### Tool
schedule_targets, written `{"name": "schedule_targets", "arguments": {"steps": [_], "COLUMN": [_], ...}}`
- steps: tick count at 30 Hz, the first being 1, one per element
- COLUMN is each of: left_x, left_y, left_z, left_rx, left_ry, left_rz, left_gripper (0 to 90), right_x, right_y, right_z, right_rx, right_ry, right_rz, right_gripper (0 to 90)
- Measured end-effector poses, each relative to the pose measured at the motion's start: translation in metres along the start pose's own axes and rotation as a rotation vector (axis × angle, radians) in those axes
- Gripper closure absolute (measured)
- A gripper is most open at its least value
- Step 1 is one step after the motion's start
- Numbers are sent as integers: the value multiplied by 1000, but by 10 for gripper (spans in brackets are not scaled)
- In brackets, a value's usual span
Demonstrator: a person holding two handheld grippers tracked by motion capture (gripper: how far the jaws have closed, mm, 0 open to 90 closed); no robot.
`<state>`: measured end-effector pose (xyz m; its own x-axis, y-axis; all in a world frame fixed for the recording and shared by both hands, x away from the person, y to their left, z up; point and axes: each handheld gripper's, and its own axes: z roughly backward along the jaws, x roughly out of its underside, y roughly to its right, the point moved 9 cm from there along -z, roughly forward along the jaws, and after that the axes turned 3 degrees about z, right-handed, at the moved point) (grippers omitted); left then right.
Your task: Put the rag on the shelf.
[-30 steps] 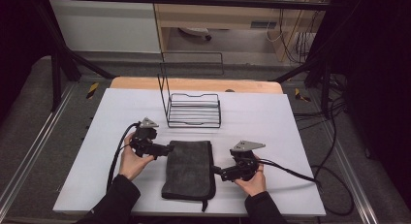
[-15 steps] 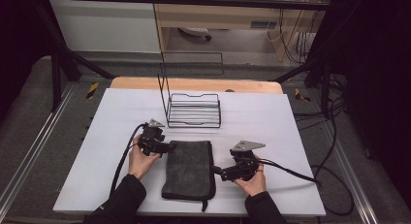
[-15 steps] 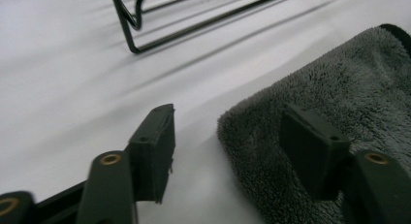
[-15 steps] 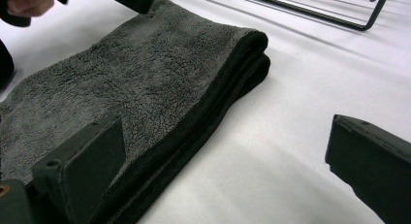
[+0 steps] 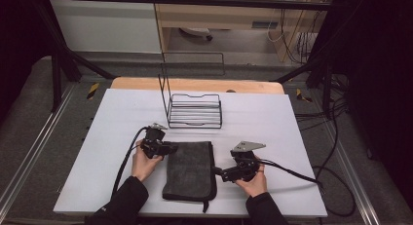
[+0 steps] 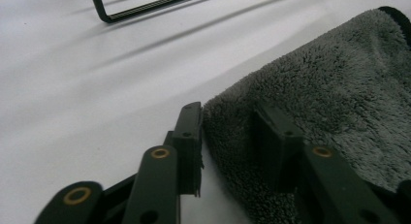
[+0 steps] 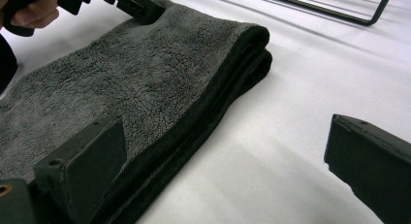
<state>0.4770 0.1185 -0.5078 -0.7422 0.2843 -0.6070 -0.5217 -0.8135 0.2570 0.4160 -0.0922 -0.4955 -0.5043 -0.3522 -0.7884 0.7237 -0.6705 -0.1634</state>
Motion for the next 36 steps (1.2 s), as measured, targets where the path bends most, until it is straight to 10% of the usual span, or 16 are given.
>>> {"name": "schedule_targets", "arguments": {"steps": [21, 36], "left_x": [3, 4], "left_y": [4, 3], "left_z": [-1, -2], "left_rx": [-2, 16], "left_ry": [17, 32], "left_rz": [-17, -14], "left_gripper": [744, 743], "right_x": [-42, -28], "right_y": [24, 29], "right_z": [-35, -59], "right_rx": [13, 14], "right_ry": [23, -31], "right_rz": [-71, -100], "right_gripper": [267, 533]}}
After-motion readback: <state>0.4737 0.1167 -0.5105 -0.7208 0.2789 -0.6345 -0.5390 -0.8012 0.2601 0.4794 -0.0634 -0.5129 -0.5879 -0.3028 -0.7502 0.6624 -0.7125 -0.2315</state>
